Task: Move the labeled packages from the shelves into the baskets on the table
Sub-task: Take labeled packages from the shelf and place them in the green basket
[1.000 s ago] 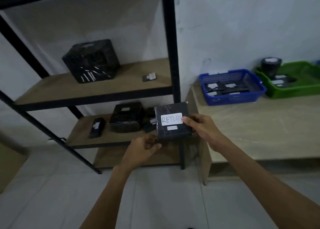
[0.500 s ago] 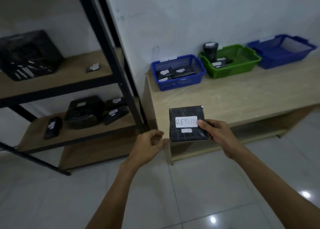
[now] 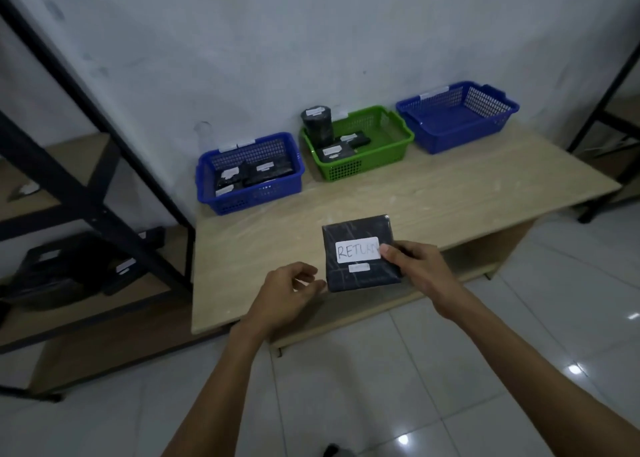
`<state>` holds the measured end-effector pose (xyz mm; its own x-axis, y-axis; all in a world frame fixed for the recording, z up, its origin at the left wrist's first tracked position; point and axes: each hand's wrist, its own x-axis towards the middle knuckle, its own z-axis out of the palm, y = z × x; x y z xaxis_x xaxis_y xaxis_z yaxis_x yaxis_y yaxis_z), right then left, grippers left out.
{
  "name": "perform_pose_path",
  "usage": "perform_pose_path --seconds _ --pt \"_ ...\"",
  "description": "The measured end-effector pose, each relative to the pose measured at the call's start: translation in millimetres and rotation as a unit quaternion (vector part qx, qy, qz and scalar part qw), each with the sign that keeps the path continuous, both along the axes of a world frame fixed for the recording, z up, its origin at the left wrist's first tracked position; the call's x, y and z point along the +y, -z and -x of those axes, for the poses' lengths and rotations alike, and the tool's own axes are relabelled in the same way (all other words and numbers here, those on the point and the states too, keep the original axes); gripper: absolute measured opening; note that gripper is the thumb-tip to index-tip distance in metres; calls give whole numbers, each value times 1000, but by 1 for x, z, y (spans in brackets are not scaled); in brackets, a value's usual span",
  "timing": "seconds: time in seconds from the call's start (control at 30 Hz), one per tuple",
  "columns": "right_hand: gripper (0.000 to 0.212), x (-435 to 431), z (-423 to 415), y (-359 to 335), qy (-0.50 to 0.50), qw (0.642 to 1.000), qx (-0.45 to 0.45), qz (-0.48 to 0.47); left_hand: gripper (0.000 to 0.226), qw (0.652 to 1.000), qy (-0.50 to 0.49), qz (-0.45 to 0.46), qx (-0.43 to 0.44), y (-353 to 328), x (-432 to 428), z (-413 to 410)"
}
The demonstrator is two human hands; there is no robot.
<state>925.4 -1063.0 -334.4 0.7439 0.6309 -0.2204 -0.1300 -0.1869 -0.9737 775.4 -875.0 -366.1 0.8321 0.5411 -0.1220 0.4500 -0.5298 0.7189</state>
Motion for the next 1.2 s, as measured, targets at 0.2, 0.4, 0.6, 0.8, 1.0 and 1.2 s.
perform_pose_path --seconds 0.2,0.4,0.6,0.8,1.0,1.2 --pt "21 9 -97 14 -5 1000 -11 6 29 1000 -1 6 7 12 8 -87" --pt "19 40 -198 28 -18 999 -23 38 26 999 -23 25 -3 32 49 -191" --pt "18 73 -293 24 -25 997 -38 61 25 999 -27 30 -18 28 89 -303" --pt "22 109 -367 34 -39 996 -23 73 33 999 -37 -26 0 42 112 -373" --pt "25 156 -443 58 -93 988 -25 120 38 989 -79 -123 36 57 124 -418" --pt "24 202 -496 65 -106 981 -58 153 43 983 -110 -120 82 74 148 -459"
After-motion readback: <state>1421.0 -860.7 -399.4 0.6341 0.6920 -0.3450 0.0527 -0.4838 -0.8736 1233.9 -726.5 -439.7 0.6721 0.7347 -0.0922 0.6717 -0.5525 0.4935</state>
